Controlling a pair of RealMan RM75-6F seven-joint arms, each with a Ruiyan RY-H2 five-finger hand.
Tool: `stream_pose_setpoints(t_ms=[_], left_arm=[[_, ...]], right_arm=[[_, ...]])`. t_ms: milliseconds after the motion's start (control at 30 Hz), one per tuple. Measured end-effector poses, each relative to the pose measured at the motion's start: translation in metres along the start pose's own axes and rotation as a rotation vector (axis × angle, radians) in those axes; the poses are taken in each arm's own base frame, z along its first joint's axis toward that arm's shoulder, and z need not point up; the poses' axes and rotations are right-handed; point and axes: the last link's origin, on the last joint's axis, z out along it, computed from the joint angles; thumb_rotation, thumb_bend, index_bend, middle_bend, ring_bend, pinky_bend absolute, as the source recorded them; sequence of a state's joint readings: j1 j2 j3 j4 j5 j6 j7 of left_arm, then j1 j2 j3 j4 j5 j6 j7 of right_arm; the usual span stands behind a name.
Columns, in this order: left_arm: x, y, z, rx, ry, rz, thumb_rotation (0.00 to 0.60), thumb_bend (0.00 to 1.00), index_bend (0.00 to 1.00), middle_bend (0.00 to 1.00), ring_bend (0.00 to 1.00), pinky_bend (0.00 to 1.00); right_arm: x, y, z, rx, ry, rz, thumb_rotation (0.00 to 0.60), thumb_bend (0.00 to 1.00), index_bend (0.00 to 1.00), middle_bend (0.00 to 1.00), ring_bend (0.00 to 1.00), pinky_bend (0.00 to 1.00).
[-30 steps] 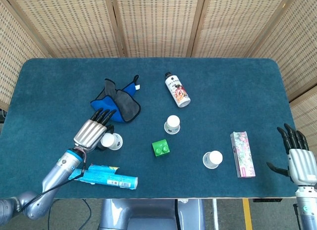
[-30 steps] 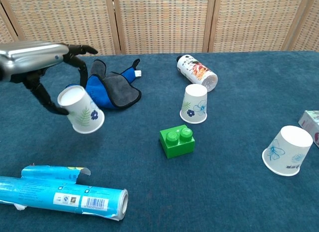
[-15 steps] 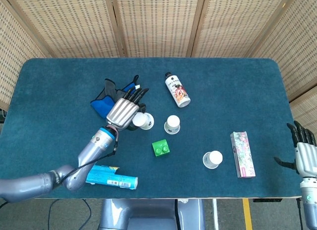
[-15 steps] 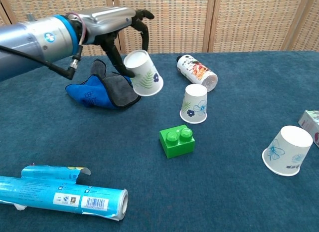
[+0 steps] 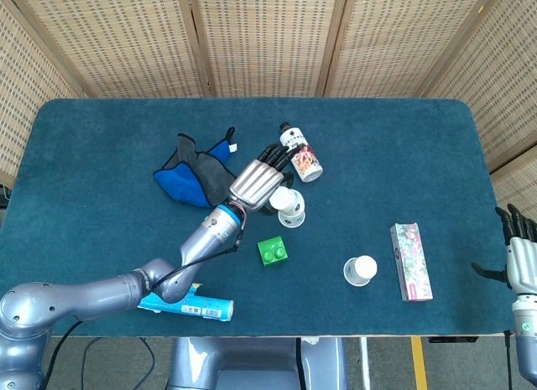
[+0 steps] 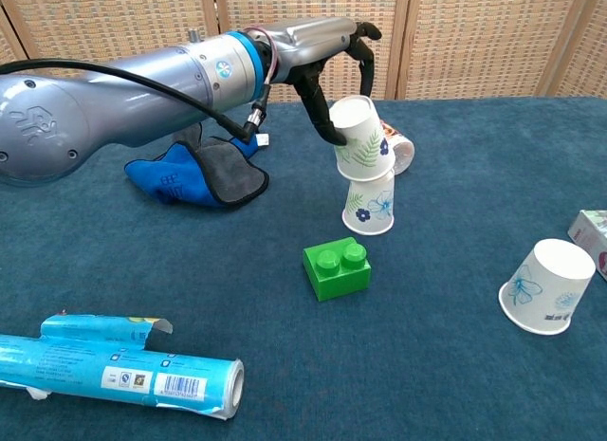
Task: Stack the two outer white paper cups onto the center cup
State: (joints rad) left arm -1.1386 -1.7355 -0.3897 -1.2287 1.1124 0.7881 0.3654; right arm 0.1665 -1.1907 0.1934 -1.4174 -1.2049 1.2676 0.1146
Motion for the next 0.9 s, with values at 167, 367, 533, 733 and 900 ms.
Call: stream_pose_setpoints(t_ms=[167,367,533,733,900], left_arm=[[-0.002,0.001,0.006,0.004,-0.031,0.031,0.6,0.15,0.48,0.0,0.0,0.0],[-0.002,0.005,0.013,0.008,-0.028,0.033,0.6,0.15,0.47,0.0,0.0,0.0],[-0.01,0.008,0.018,0.001,-0.06,0.038,0.6,0.13,0.35,0.0,0.0,0.0],[-0.012,0.006,0.016,0.001,-0.051,0.054,0.6,0.12,0.24,0.0,0.0,0.0],[-0.002,-0.007,0.0,0.023,0.001,0.026,0.6,0.12,0.24,0.0,0.0,0.0]], right_arm=[[0.002,0.0,0.0,0.003,0.011,0.005,0.6,0.07,0.1,0.0,0.0,0.02],[0.005,-0.002,-0.003,0.013,0.025,0.008,0.6,0.07,0.11,0.0,0.0,0.01],[0.007,-0.003,-0.004,0.022,0.024,0.018,0.6,0.06,0.13,0.0,0.0,0.01],[0.007,-0.001,-0.004,0.02,0.024,0.018,0.6,0.06,0.13,0.0,0.0,0.01],[0.005,-0.002,-0.006,0.024,0.012,0.012,0.6,0.06,0.13,0.0,0.0,0.01]])
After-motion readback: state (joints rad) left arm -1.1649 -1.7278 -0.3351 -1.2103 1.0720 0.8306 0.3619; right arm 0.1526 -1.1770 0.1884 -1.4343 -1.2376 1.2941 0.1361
